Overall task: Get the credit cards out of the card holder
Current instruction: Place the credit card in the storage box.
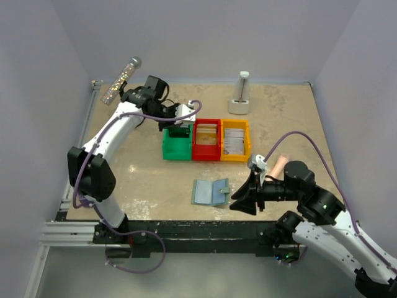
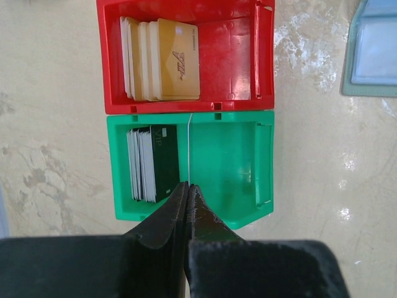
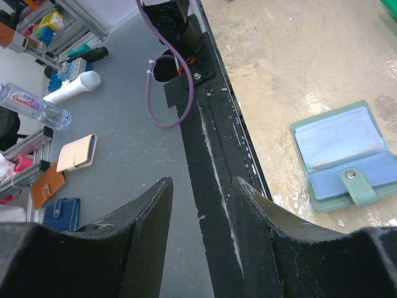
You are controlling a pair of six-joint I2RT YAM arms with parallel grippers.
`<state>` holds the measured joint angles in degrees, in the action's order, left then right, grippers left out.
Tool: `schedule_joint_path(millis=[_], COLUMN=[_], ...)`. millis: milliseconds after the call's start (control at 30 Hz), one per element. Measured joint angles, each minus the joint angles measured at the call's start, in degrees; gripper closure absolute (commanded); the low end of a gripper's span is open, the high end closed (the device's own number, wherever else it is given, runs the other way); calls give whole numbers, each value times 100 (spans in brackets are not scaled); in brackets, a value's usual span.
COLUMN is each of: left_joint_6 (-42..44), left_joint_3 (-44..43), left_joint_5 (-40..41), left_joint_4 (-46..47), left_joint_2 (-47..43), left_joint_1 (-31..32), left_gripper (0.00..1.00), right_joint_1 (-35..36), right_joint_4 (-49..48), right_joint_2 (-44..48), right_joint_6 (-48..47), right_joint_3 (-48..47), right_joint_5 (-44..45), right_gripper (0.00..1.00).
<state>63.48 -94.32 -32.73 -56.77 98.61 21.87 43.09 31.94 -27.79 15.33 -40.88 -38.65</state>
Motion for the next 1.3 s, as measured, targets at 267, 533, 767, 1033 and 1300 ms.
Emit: schedule_joint_path(millis=[267, 533, 767, 1033, 1300], left_joint_6=[365, 527, 542, 577, 577], left_joint_3=[-208, -249, -260, -195, 0], left_joint_5=[212, 389, 483, 503, 577], left_joint_4=[-76, 28, 251, 584, 846], left_joint_2=[435, 756, 984, 1126, 1399], left_joint_1=[-2, -63, -85, -85, -85], left_gripper=[100, 100, 100, 100, 100], right_joint_1=[0, 0, 0, 0, 0], right_joint_4=[-136, -358, -413, -417, -459], right_joint_2=[-72, -302, -439, -492, -667], right_joint_6=[103, 179, 199, 212, 284], right_joint_3=[199, 326, 330, 330, 330], right_joint_5=[-2, 13, 15, 17, 20], right_gripper=[54, 54, 54, 54, 54])
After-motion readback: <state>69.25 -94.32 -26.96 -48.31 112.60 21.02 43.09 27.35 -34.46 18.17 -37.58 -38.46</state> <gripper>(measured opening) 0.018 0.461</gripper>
